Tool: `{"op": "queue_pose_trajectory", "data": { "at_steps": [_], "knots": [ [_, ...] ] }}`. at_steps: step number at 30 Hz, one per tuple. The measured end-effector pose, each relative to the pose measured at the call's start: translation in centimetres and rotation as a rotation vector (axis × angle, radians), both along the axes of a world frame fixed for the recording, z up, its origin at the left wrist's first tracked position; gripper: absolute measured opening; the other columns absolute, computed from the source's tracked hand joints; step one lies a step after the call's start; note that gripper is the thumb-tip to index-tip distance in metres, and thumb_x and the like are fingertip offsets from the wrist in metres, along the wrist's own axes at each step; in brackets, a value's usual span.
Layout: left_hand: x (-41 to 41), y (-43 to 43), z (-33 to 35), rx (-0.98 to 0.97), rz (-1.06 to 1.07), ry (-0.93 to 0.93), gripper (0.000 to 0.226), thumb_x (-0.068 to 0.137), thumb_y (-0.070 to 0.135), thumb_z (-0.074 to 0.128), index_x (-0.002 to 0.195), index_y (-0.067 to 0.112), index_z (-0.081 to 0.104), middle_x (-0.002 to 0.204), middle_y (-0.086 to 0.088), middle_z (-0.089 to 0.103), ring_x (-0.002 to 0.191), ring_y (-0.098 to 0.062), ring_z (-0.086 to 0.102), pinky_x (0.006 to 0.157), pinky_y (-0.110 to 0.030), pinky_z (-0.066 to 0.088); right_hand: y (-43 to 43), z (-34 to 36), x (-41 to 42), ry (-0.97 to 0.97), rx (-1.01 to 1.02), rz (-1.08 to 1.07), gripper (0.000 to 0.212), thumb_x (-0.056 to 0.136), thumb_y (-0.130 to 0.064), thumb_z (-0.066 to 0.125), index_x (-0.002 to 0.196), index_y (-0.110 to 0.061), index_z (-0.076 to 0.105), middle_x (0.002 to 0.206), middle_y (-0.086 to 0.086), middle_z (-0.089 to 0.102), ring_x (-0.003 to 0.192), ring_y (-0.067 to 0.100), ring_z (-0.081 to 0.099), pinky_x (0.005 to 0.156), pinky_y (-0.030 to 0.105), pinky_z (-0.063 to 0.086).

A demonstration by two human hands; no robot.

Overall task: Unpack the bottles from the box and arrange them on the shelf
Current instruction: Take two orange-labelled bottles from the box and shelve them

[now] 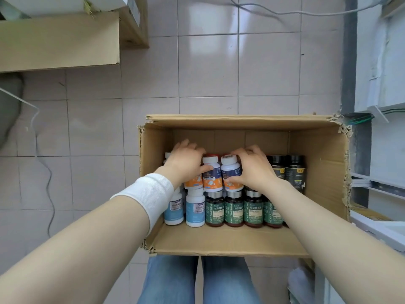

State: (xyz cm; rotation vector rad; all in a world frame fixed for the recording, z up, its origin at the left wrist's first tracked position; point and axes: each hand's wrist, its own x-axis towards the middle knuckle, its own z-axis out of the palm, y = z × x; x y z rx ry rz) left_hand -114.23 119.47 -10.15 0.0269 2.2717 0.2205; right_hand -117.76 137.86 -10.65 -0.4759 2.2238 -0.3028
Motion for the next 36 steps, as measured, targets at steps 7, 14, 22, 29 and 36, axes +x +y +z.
{"op": "queue_pose_trajectory", "data": {
  "at_steps": [7, 14, 22, 29, 36],
  "knots": [
    [0.0, 0.9, -0.8, 0.119, 0.294, -0.041, 0.042, 0.087, 0.048, 0.055, 0.120, 0.022, 0.055, 0.125, -0.008, 0.057, 0.132, -0.026, 0.029, 0.105, -0.037, 0.025, 0.9, 0.7, 0.5, -0.017, -0.176, -0.342, 0.071, 0.065, -0.032, 0.081, 0.127, -0.019, 0.048, 0.115, 0.004, 0.060, 0.120, 0.025, 0.031, 0.087, 0.030, 0.031],
    [0.0, 2.6, -0.9, 0.150, 0.216, -0.039, 0.055, 0.082, 0.057, 0.056, 0.129, 0.029, 0.051, 0.128, 0.000, 0.058, 0.129, -0.028, 0.028, 0.100, -0.039, 0.023, 2.4, 3.1, 1.2, -0.108, -0.445, -0.785, 0.065, 0.068, -0.018, 0.081, 0.120, -0.034, 0.045, 0.104, -0.009, 0.054, 0.113, 0.015, 0.046, 0.092, 0.028, 0.042],
    [0.1, 5.8, -1.4, -0.035, 0.120, -0.021, 0.062, 0.084, 0.061, 0.049, 0.129, 0.018, 0.053, 0.132, -0.010, 0.052, 0.130, -0.032, 0.027, 0.103, -0.041, 0.023, 3.8, 3.2, 3.2, -0.300, -0.539, -1.139, 0.061, 0.078, -0.008, 0.073, 0.132, -0.012, 0.045, 0.117, 0.003, 0.061, 0.098, 0.012, 0.060, 0.075, 0.018, 0.048],
    [0.9, 5.5, -0.8, 0.104, 0.448, 0.126, 0.051, 0.078, 0.053, 0.064, 0.113, 0.016, 0.062, 0.118, -0.008, 0.061, 0.121, -0.030, 0.040, 0.101, -0.035, 0.028, 4.2, 3.2, 4.6, -0.399, -0.585, -1.269, 0.051, 0.082, -0.012, 0.069, 0.128, -0.010, 0.049, 0.114, 0.007, 0.064, 0.104, 0.019, 0.062, 0.092, 0.033, 0.049],
    [1.6, 3.4, 8.7, 0.732, 0.907, 0.090, 0.031, 0.085, 0.027, 0.067, 0.110, 0.022, 0.049, 0.100, 0.010, 0.057, 0.085, 0.000, 0.058, 0.065, -0.009, 0.048, 4.6, 9.9, 5.8, -0.531, -0.789, -1.436, 0.044, 0.089, -0.014, 0.058, 0.131, -0.011, 0.045, 0.115, 0.016, 0.060, 0.096, 0.024, 0.062, 0.075, 0.037, 0.058]
  ]
}}
